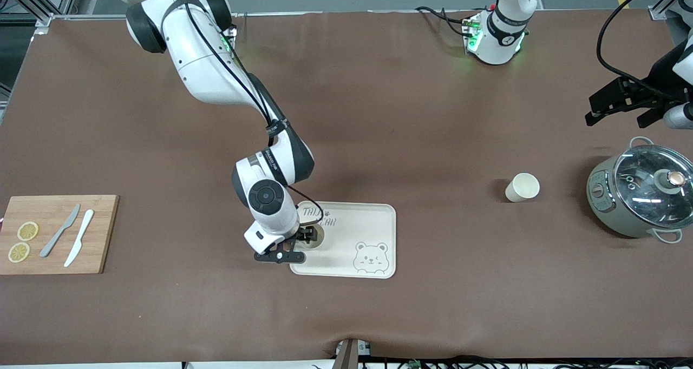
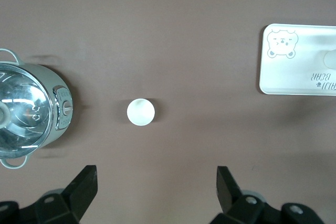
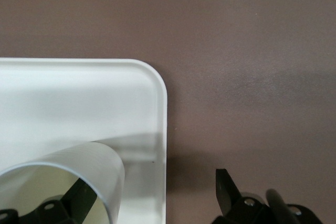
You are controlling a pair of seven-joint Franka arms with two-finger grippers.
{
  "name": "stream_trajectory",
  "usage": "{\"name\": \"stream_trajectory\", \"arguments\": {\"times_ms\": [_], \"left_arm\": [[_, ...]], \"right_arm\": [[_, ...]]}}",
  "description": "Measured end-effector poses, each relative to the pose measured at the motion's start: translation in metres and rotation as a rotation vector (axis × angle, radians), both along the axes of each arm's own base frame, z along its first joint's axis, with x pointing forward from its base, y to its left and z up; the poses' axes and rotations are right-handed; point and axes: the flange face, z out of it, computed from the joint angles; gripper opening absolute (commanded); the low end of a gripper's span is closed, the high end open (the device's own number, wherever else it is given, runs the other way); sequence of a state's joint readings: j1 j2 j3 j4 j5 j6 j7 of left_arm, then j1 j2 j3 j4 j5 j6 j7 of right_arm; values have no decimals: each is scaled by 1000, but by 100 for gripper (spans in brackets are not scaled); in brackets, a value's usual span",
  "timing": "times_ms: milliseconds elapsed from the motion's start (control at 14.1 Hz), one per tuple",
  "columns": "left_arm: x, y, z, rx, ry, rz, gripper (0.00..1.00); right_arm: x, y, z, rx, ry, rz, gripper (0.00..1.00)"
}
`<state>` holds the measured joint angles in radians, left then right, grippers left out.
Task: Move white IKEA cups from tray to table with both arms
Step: 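Close the right gripper on the white cup's rim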
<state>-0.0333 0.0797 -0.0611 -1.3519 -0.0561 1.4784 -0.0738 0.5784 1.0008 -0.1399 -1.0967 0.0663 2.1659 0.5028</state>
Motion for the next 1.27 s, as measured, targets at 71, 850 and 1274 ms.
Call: {"name": "stream_trajectory", "arguments": {"times_ms": [71,850,1274], "left_arm": [[0,0,0,0,0,0,100],[0,0,-1,0,3,0,100],[0,0,-2,0,5,0,100]], "right_arm": [[0,0,0,0,0,0,100],[1,2,7,15,-5,-5,100],[1,2,7,16,-5,-5,73]]}}
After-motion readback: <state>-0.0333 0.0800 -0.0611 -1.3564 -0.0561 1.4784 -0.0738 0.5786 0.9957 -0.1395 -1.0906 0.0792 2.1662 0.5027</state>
